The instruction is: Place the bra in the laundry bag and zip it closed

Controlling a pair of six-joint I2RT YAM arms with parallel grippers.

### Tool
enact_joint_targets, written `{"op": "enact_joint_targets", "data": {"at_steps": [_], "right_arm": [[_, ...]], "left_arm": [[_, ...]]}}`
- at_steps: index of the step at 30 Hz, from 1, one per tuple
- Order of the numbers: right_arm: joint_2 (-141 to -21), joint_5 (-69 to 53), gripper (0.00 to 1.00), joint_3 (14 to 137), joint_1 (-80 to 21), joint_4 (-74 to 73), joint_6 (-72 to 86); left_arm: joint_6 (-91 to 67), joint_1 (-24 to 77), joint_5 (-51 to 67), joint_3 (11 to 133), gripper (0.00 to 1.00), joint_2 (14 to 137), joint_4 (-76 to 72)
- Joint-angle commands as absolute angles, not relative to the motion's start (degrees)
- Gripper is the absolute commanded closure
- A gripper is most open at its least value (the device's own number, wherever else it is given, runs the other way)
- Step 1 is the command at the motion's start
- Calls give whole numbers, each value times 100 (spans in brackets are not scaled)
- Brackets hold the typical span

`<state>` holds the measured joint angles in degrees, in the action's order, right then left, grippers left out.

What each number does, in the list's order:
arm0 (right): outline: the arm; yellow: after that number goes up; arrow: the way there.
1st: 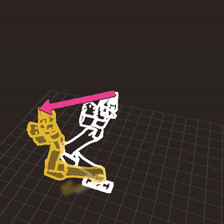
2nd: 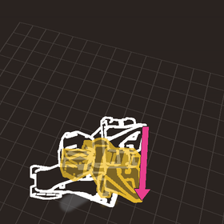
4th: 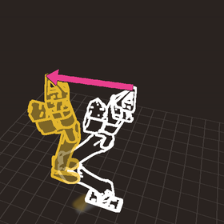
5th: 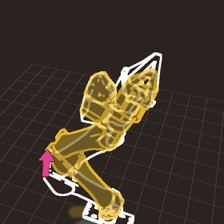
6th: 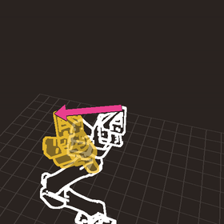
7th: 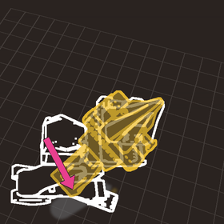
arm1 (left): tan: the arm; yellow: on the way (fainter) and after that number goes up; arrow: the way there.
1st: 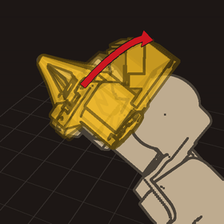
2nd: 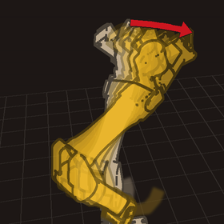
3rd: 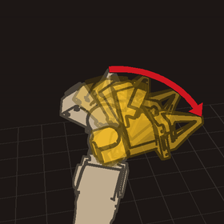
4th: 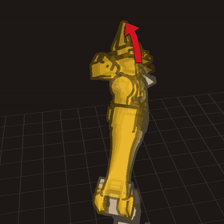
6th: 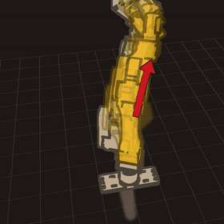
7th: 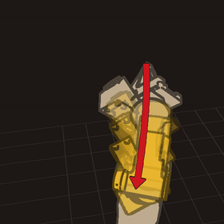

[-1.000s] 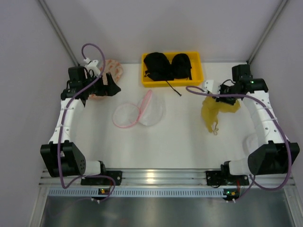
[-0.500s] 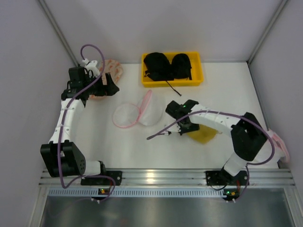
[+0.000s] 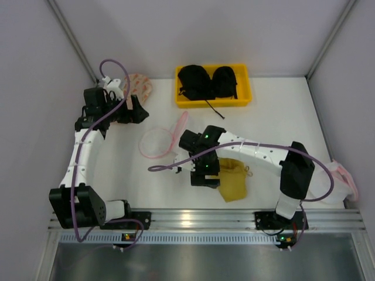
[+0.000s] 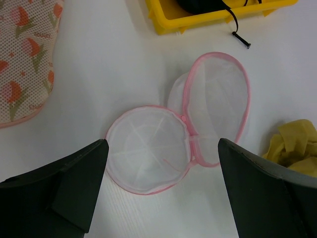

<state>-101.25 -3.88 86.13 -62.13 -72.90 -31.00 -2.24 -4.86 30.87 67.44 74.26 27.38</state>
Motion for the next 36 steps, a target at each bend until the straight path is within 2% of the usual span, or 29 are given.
{"op": "enact_joint_targets", "data": {"at_steps": [1, 4, 5, 8, 9, 12, 15, 18, 26, 33, 35, 36], "right_arm": [[-9537, -1737, 15, 8930, -6092, -7305, -2786], [-8993, -2491, 18, 8965, -5347, -6856, -2532], [-8956, -2774, 21, 9026, -4578, -6795, -2340], [-9061, -3742, 27, 9079, -3108, -6908, -2215], [-9157, -3875, 28, 9053, -2224, -7082, -2319], [-9781, -3928, 34, 8992, -946, -7696, -2818], [-10387, -3876, 38, 8615, -170, -7866, -3338], [-10828, -3946, 41, 8456, -62, -7937, -3673], [-11504, -4675, 37, 8165, -70, -7585, -3700], [-11874, -4606, 38, 7954, -606, -7208, -3543], [-11909, -4579, 39, 7910, -694, -7014, -3385], [-11900, -4536, 45, 7910, -703, -6883, -3349]], "left_arm": [[-149, -483, 3541, 6558, 2, 7128, 2444], [-167, -483, 4068, 6425, 2, 7005, 2321], [-89, -475, 4339, 6416, 2, 6953, 2320], [366, -466, 4901, 6302, 4, 6873, 2312], [465, -466, 5000, 6267, 4, 6786, 2312], [861, -370, 5115, 6152, 5, 6680, 2303], [1046, -212, 4967, 6161, 5, 6688, 2303], [1037, -97, 4904, 6327, 5, 6837, 2311], [906, -62, 4772, 6469, 4, 6970, 2312], [879, -44, 4728, 6513, 4, 7005, 2312], [879, -35, 4702, 6521, 4, 7014, 2294], [879, -35, 4693, 6521, 4, 7014, 2311]]}}
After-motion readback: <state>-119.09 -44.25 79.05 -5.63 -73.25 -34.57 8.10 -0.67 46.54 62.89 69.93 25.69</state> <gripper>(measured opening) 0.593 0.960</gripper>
